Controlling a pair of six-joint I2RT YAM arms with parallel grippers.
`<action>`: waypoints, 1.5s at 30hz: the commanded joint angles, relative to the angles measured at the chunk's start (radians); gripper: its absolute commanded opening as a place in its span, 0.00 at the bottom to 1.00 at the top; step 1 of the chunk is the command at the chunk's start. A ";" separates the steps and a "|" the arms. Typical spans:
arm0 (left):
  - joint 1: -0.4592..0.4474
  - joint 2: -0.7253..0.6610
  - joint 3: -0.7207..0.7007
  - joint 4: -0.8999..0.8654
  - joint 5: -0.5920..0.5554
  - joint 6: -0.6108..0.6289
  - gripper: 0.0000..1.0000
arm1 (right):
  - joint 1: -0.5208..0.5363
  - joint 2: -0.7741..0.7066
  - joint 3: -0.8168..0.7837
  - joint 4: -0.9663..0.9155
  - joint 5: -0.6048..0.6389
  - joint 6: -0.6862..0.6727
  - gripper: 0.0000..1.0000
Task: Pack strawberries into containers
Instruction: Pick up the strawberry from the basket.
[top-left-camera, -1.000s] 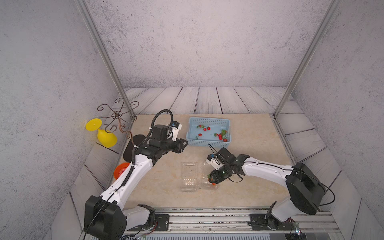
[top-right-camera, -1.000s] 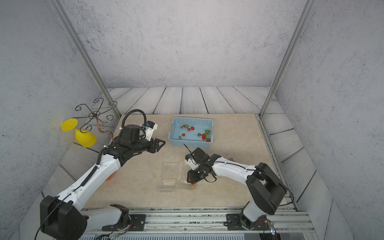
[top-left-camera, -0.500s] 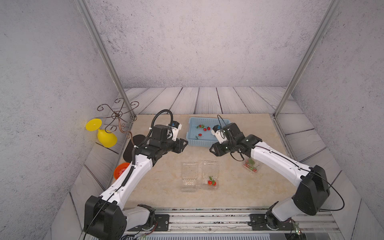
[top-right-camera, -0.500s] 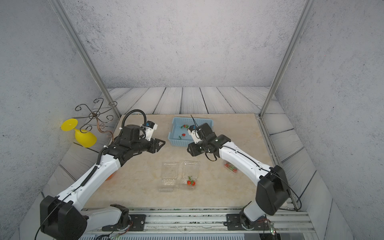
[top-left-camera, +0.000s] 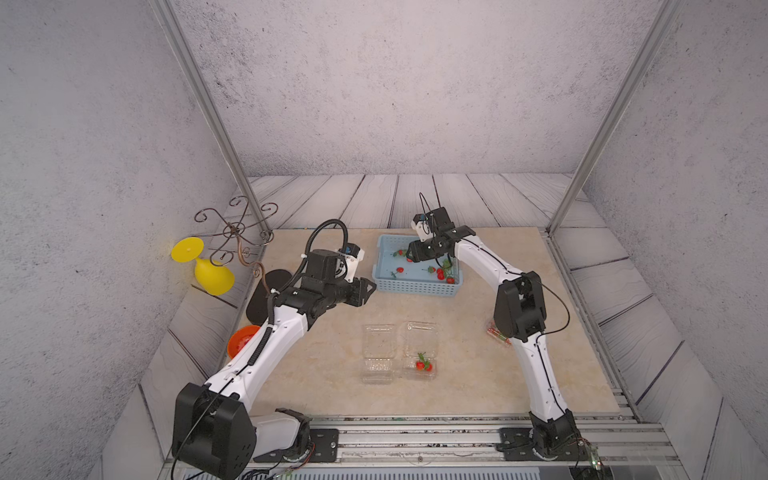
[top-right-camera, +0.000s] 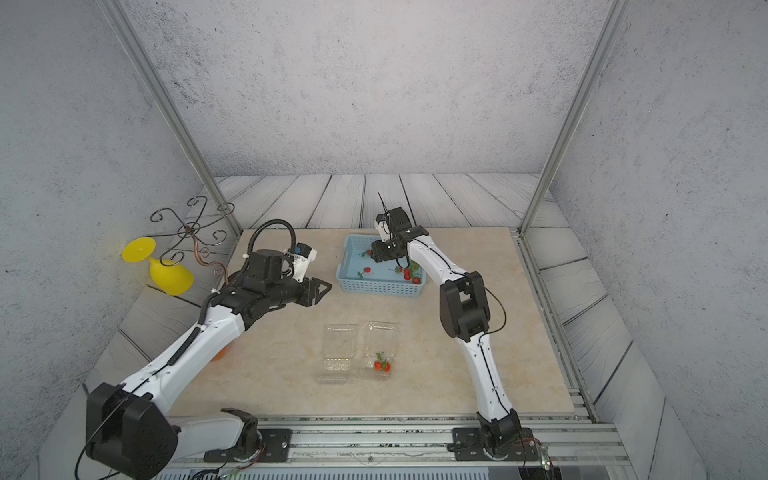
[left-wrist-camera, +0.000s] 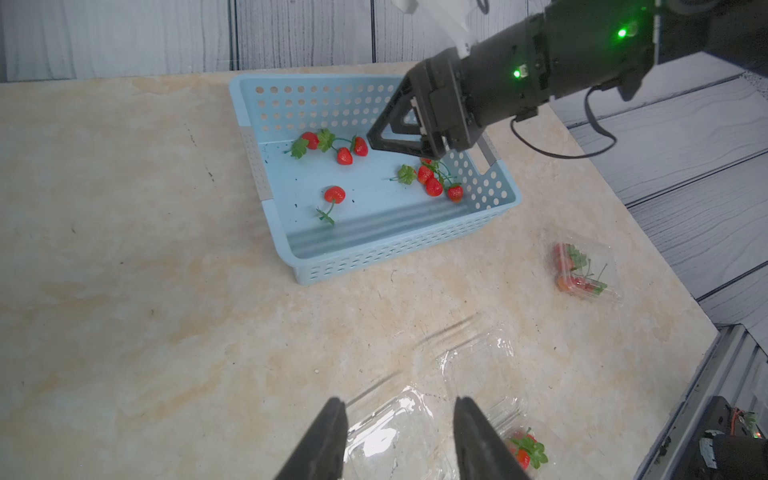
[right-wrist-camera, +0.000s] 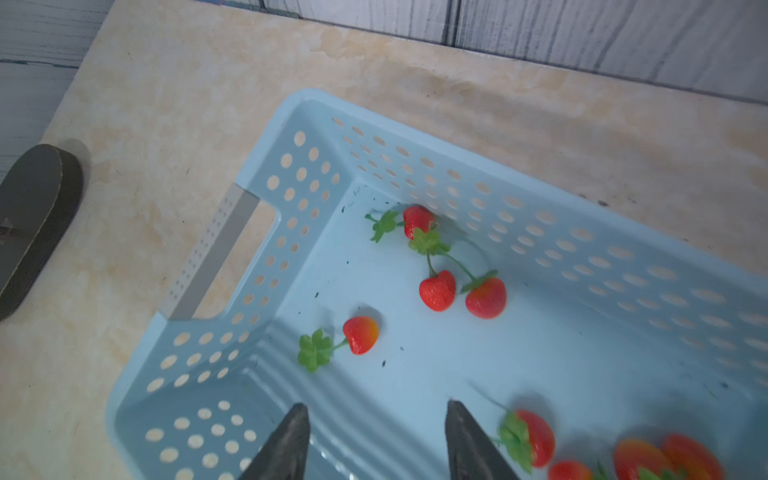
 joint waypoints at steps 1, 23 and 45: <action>0.011 0.017 0.019 0.004 0.021 0.020 0.46 | 0.007 0.104 0.085 -0.035 -0.034 -0.006 0.57; 0.034 0.049 0.028 0.000 0.044 0.023 0.46 | 0.051 0.287 0.225 -0.095 0.005 -0.011 0.61; 0.039 0.029 0.024 0.006 0.057 0.015 0.46 | 0.062 0.312 0.281 -0.177 0.147 0.020 0.37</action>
